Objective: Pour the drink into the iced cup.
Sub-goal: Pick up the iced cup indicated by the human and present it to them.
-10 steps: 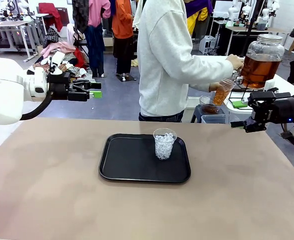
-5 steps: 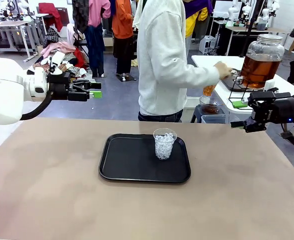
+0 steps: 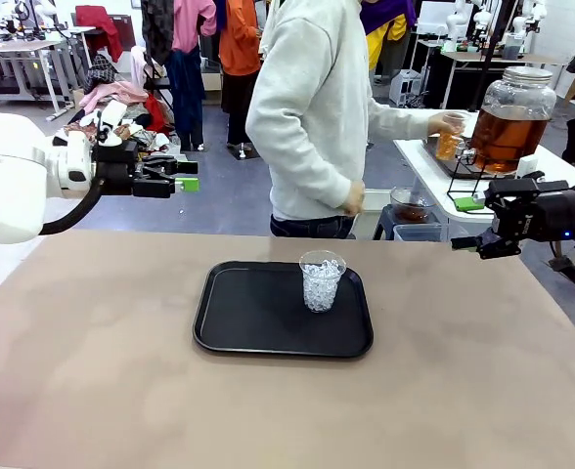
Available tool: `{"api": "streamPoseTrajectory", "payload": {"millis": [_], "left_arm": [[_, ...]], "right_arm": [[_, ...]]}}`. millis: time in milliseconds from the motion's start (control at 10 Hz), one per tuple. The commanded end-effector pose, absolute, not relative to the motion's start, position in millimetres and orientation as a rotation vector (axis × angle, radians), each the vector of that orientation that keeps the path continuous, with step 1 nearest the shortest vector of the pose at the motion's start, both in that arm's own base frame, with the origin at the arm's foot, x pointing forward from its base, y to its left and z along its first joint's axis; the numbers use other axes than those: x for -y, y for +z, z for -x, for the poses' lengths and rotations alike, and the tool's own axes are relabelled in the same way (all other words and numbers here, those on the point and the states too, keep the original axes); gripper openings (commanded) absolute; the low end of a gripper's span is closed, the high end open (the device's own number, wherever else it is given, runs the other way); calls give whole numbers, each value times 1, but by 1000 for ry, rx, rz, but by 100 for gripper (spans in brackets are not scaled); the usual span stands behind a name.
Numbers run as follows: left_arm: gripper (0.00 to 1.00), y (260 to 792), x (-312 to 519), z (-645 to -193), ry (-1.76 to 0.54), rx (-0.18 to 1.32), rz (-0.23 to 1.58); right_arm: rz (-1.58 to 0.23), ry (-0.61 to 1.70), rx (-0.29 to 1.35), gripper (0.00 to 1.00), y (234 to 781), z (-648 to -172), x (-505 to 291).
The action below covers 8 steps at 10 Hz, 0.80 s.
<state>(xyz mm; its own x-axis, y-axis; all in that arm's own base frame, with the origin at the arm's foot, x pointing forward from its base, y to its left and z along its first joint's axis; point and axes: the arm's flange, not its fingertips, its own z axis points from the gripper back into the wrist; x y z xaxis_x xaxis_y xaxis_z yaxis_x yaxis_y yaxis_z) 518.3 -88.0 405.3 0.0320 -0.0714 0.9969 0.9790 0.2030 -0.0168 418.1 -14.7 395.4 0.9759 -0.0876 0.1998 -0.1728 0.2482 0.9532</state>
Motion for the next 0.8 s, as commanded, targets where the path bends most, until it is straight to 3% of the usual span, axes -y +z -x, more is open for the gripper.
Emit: {"api": "streamPoseTrajectory", "payload": {"millis": [0,700], "left_arm": [[100,406,89,-519,-1064,1238,1013],[100,406,89,-519,-1064,1238,1013]], "right_arm": [[-1321,56,236,100,397,-417,15],[-1321,56,236,100,397,-417,15]]}}
